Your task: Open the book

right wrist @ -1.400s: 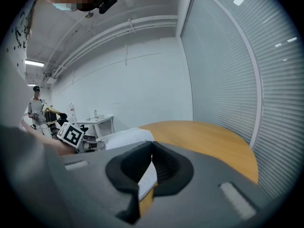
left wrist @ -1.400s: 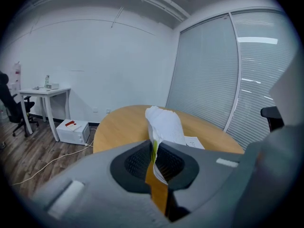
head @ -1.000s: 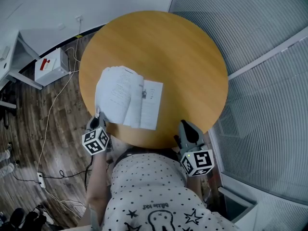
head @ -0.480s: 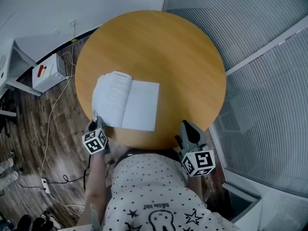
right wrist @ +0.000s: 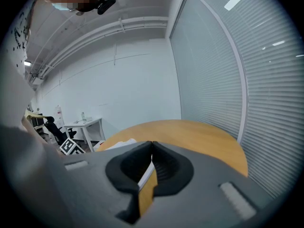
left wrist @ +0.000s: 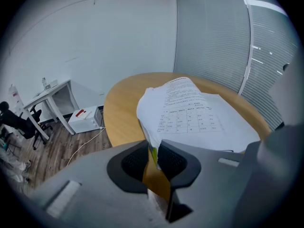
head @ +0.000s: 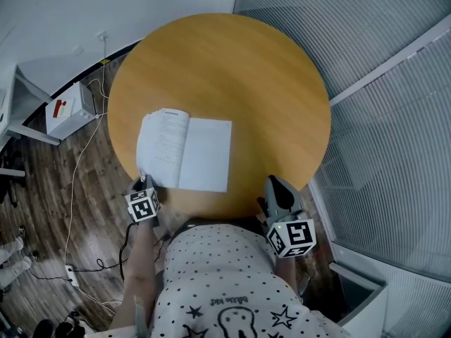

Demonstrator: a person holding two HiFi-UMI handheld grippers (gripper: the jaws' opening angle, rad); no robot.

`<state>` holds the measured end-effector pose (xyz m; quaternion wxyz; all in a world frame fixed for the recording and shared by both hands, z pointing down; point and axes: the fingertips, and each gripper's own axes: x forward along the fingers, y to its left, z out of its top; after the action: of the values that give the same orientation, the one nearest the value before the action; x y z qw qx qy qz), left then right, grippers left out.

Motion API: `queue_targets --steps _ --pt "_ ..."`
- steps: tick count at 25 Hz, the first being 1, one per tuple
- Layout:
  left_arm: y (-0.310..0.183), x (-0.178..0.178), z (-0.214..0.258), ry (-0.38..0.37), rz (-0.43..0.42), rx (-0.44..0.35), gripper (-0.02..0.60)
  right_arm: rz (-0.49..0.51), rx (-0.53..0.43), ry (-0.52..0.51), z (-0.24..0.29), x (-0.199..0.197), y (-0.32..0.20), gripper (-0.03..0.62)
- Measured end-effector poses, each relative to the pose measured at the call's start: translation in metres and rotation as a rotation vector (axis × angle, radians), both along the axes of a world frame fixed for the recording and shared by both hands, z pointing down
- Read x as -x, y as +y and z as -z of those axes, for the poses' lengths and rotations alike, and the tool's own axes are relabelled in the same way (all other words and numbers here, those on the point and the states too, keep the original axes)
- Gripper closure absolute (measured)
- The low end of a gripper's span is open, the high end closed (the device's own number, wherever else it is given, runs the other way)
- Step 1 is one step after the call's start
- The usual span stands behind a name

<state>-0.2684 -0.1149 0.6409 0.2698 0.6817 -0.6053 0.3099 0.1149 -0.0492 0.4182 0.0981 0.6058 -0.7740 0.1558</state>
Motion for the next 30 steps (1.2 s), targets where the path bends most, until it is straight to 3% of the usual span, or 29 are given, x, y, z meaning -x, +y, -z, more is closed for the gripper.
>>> queue_targets --steps 13,19,24,30 --pt "0.001 -0.003 -0.001 -0.027 -0.001 -0.001 0.518 0.015 0.001 0.006 -0.001 0.005 -0.002 0.589" --pt "-0.001 0.000 0.000 0.004 0.030 0.007 0.508 0.031 0.001 0.006 0.000 0.012 -0.006 0.589" --pt "-0.001 0.008 0.005 0.048 0.088 -0.015 0.398 0.040 -0.001 0.009 0.002 0.015 -0.009 0.589" --pt "0.005 0.010 0.012 0.054 0.087 -0.036 0.350 0.054 -0.002 0.008 0.005 0.021 -0.008 0.589"
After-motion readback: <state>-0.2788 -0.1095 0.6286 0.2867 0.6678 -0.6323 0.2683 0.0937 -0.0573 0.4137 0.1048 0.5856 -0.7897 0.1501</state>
